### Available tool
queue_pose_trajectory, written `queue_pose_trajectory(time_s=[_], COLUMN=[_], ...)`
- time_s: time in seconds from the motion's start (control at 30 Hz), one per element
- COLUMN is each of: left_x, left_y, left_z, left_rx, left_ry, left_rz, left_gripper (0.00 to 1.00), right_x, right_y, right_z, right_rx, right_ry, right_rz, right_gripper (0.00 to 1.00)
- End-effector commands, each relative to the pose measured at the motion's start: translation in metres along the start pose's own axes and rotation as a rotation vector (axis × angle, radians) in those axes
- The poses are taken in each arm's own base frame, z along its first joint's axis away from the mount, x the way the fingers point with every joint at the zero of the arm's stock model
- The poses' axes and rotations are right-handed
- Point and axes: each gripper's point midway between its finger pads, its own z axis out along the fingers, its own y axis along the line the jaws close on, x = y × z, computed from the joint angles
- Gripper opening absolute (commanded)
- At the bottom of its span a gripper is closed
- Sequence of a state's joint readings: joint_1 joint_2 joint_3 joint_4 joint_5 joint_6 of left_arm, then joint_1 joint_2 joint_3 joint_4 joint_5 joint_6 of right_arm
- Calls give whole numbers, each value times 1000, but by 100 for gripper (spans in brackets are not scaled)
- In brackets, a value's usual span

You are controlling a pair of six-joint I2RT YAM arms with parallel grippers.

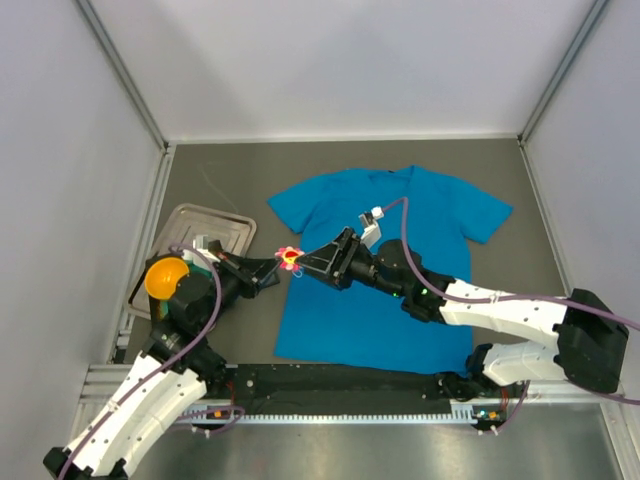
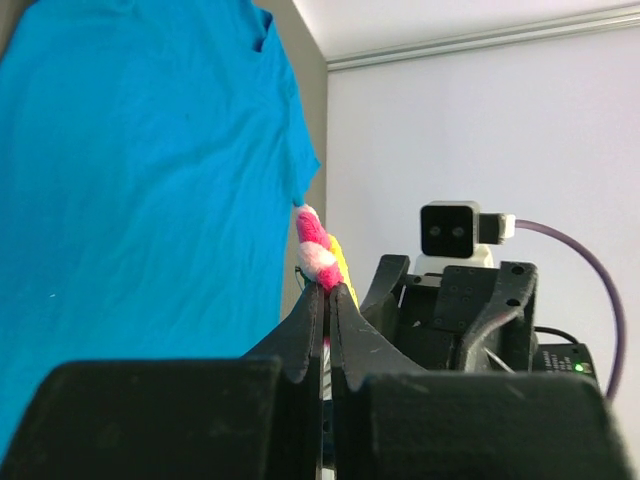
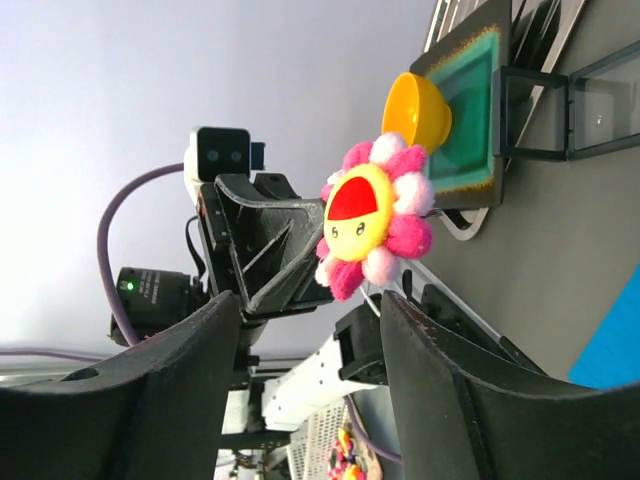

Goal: Remove the brooch from the garment

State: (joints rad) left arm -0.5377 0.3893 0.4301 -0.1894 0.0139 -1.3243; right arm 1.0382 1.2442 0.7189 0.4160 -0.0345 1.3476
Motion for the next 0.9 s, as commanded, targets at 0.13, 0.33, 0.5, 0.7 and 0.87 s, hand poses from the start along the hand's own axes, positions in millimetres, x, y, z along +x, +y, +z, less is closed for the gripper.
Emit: queue_pose_trajectory(time_s=[0.13,0.33,0.5,0.7,0.87], left_x=[-8,-9,-7,-5,-4], left_y=[-30,-34,-38,-34,-33], left_z=[-8,-11,-11,-11,-11], left_rx=[136,161,184,177,175], left_ry=[-35,-43,-28,-21,-19], left_rz=[-47,-33,-51,-52,-58], left_gripper=[0,0,0,0,0], right_x=[-16,-22,-22,-19,-19], right_y=[24,20,14,16,16], right_z=[5,9,14,18,19], right_rx=[-68,-77,-76,-94,-105], right_ry=[-72,-76,-58,-38,-38], right_rz=[80,101,116,134,145], right_gripper=[49,45,36,36,36])
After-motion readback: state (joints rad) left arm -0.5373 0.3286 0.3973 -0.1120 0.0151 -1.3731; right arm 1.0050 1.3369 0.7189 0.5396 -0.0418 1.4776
